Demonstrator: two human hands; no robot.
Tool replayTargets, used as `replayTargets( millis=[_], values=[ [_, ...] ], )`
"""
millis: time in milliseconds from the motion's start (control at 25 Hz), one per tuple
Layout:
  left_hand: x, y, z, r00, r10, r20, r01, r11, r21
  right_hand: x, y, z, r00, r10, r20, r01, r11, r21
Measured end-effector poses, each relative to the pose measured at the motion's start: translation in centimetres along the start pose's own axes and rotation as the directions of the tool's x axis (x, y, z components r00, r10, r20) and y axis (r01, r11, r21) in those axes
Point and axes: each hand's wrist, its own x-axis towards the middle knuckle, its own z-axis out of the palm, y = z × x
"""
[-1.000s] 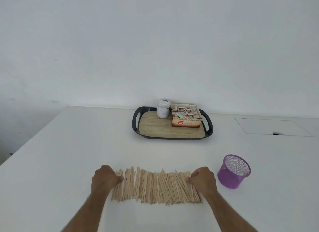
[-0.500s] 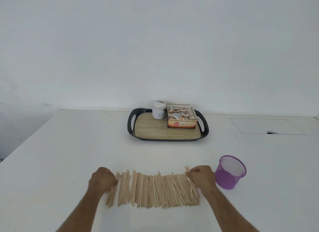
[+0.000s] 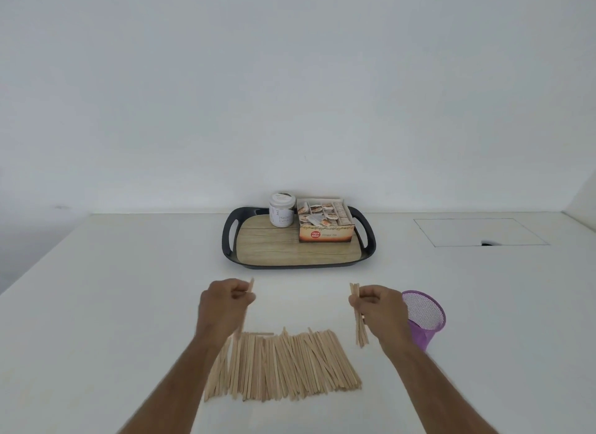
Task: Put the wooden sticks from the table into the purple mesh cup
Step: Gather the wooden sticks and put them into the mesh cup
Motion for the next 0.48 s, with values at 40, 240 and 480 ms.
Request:
replayTargets(
  millis=[40, 240, 480],
  values=[
    [-0.2, 1.2, 1.0, 0.999, 0.030, 0.017, -0.029, 0.998, -0.063, 0.2, -0.4, -0.7, 1.000, -0.019, -0.022, 0.019, 1.000, 0.011],
    [-1.4, 7.5, 7.0, 0.984, 0.124, 0.132, -0.059, 0.909, -0.412, 1.2, -1.6, -5.4, 0.974, -0.100, -0.205, 0.107, 0.994, 0.028],
    [-2.8, 13.8, 14.3, 0.938, 0.230, 0.258, -0.053, 0.832, -0.552, 2.0, -1.2, -9.9, 0.913, -0.157, -0.376, 0.163, 0.986, -0.018]
  ],
)
